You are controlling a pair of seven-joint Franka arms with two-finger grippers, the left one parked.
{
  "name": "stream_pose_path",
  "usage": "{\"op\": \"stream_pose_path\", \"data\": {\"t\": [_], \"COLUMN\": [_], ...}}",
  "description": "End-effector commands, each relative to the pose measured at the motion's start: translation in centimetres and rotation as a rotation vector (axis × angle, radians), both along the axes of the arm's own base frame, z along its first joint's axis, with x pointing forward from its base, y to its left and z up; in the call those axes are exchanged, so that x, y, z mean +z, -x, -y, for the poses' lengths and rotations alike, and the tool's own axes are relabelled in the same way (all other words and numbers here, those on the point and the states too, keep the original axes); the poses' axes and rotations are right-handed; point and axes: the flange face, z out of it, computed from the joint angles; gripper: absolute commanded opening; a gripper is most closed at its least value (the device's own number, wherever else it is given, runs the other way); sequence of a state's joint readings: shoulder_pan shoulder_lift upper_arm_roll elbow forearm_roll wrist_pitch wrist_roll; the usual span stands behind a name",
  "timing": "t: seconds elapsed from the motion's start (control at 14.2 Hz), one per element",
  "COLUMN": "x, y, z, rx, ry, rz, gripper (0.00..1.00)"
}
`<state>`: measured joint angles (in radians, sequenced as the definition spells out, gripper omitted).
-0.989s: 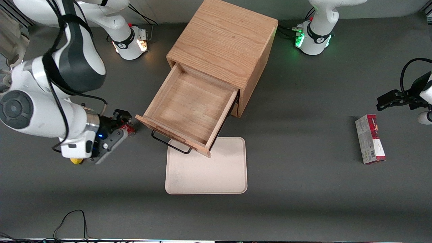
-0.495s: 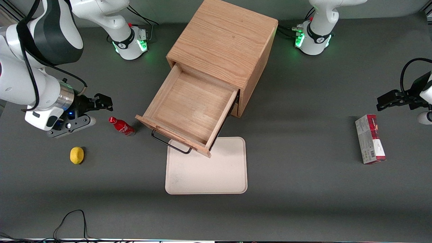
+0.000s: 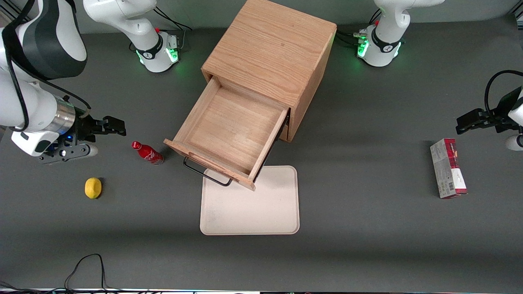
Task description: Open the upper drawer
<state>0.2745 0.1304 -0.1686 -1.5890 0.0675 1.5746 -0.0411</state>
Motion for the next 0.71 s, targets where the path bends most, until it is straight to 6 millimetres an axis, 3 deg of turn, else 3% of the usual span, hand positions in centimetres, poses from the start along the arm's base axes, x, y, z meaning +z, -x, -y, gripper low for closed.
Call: {"op": "stream_pose_path", "data": {"t": [0.0,0.21,0.64], "x": [3.2,3.7,3.4], "y": [1.9,3.4,4.6], "z": [1.9,4.5,6.6], "rx": [-0.047,-0.084,-0.049], "ry": [-0.005,-0.015,-0.024], "rz": [0.040,0.058,0.066], "gripper": [1.00,1.00,1.00]}}
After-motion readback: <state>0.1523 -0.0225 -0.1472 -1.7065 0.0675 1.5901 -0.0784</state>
